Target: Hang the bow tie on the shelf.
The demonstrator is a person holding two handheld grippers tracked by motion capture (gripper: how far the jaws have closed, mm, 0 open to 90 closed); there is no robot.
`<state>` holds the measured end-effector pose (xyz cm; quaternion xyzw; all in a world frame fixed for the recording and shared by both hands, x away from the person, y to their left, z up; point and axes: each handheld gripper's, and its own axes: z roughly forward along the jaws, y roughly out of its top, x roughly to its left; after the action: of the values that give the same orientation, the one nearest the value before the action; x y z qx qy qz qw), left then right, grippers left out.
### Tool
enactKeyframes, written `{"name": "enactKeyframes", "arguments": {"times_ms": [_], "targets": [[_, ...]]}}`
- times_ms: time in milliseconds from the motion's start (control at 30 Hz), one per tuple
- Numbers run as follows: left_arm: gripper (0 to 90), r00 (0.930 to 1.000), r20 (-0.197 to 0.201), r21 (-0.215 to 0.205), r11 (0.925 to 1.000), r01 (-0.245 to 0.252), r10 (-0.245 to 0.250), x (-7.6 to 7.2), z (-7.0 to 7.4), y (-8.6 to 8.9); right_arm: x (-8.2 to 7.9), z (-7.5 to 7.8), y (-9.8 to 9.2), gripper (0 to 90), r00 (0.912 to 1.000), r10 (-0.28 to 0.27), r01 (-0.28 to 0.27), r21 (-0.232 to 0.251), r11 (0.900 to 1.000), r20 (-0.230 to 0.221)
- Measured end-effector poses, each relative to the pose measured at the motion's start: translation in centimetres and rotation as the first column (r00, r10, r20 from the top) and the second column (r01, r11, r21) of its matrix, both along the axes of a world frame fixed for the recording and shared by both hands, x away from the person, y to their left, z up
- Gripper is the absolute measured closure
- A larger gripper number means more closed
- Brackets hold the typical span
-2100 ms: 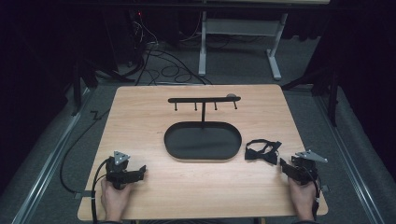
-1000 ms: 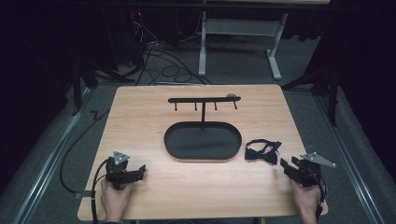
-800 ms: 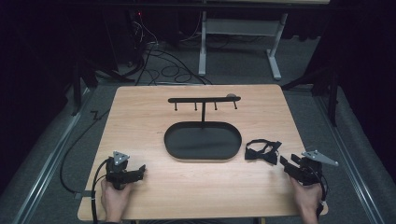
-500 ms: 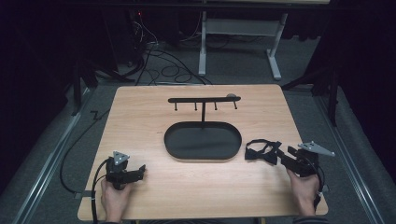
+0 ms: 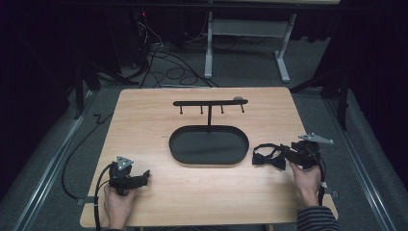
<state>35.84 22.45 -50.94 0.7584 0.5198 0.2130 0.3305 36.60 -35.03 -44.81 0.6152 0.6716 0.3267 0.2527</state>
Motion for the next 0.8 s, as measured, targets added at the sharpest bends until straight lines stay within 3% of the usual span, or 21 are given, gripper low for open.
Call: {"name": "enactKeyframes", "arguments": {"times_ms": [433, 800], "targets": [[10.7, 1.0, 0.0, 0.0, 1.0, 0.0, 0.0, 0.0, 0.0, 0.0, 1.5, -1.6, -0.2, 60.9, 0.9953, 0.007, -0.012, -0.041, 0.999, -0.097], [10.7, 1.0, 0.0, 0.0, 1.0, 0.0, 0.0, 0.0, 0.0, 0.0, 2.6, -2.6, 0.1, 65.5, 0.9911, 0.017, -0.025, -0.058, 0.998, -0.132]]}}
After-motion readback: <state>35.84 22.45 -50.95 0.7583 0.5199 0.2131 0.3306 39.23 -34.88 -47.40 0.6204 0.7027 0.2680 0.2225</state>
